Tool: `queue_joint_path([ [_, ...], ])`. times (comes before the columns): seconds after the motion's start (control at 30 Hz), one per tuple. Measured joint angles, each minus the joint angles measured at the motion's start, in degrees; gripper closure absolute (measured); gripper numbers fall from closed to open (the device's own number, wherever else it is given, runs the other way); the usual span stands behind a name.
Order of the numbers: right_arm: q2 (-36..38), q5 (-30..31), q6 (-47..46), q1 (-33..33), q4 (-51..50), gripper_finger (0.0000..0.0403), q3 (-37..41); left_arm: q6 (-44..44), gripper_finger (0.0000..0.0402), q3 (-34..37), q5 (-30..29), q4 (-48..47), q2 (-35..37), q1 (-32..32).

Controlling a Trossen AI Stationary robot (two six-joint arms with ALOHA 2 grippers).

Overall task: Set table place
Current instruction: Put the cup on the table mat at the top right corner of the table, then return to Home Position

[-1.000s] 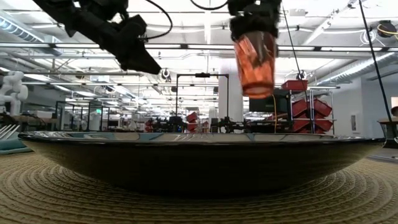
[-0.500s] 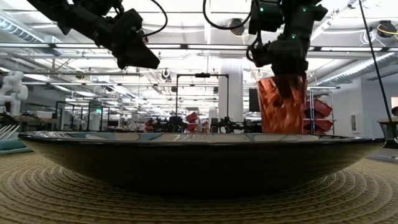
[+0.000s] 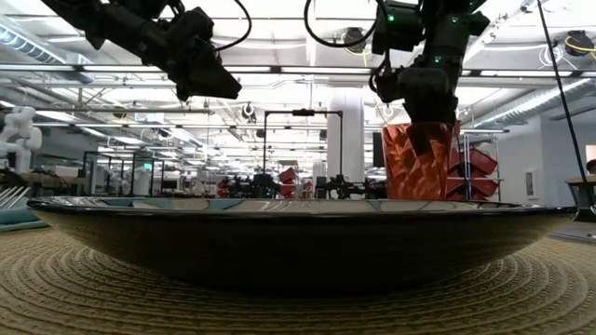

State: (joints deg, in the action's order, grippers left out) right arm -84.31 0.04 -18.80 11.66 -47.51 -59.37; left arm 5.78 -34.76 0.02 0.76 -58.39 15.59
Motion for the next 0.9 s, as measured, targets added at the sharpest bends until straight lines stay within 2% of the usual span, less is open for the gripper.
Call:
queue_joint_path([
  [0.5, 0.0, -0.38, 0.0, -0.04, 0.37, 0.0326, -0.2, -0.15, 0.0284, 0.0, -0.05, 0.44, 0.0, 0.0],
  [0.77, 0.8, -0.14, 2.93, -0.34, -14.75, 0.0308, -11.6, -0.69, 0.0284, 0.0, -0.05, 1.23, 0.0, 0.0],
  [0.9, 5.76, 0.08, 4.84, -2.15, -15.74, 0.0308, -14.79, -3.87, 0.0284, 0.36, -0.07, 2.62, 2.34, -0.41],
])
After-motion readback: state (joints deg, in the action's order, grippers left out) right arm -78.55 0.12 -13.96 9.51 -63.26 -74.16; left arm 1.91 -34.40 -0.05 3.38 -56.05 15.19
